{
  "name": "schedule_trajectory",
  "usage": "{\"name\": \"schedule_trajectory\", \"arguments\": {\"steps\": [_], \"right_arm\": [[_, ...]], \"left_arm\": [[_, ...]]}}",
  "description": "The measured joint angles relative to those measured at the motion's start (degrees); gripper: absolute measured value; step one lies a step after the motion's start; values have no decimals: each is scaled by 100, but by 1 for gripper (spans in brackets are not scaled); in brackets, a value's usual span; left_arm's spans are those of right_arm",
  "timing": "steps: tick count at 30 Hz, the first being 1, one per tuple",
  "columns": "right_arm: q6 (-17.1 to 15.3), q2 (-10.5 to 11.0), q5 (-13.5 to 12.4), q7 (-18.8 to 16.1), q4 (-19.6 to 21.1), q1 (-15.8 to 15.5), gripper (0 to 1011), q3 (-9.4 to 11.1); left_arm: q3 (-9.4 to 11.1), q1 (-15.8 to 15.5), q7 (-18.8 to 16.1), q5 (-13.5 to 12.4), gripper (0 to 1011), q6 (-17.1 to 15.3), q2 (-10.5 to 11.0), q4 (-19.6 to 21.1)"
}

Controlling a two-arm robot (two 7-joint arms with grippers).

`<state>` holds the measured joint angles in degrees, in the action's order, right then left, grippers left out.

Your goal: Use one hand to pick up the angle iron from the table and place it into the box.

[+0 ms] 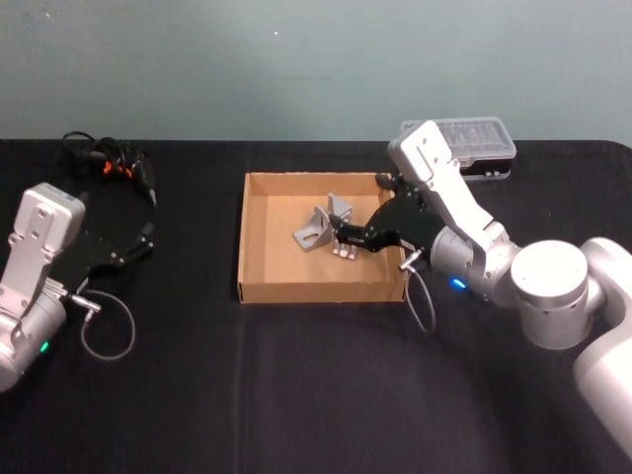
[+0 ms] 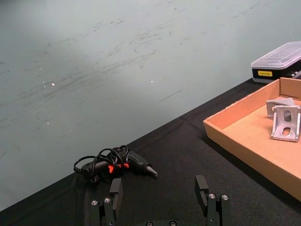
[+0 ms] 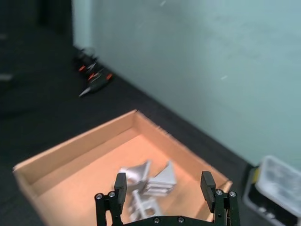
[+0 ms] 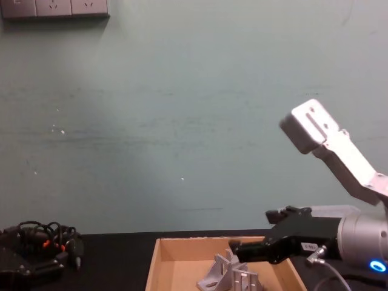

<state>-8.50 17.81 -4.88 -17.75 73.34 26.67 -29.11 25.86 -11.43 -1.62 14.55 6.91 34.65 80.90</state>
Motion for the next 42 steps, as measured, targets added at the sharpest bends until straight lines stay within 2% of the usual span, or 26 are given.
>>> {"name": "schedule_trajectory", "arguments": {"steps": [3,6,8,12,42], "right_arm": [[451,-156,167,479,-25,-198,1004,139],[770,-282,319,753,-145,-266,1004,186],[1000,-375,412,886,-275,-269,1004,205],[1202,-497,458,912,-539,-208,1004,234],[1219,-494,476,915,-517,-215,1004,230]], "left_arm": [[0,0,0,0,1012,0,0,0],[0,0,0,0,1011,0,0,0],[0,0,0,0,1011,0,0,0],[0,0,0,0,1011,0,0,0],[0,0,0,0,1011,0,0,0]]}}
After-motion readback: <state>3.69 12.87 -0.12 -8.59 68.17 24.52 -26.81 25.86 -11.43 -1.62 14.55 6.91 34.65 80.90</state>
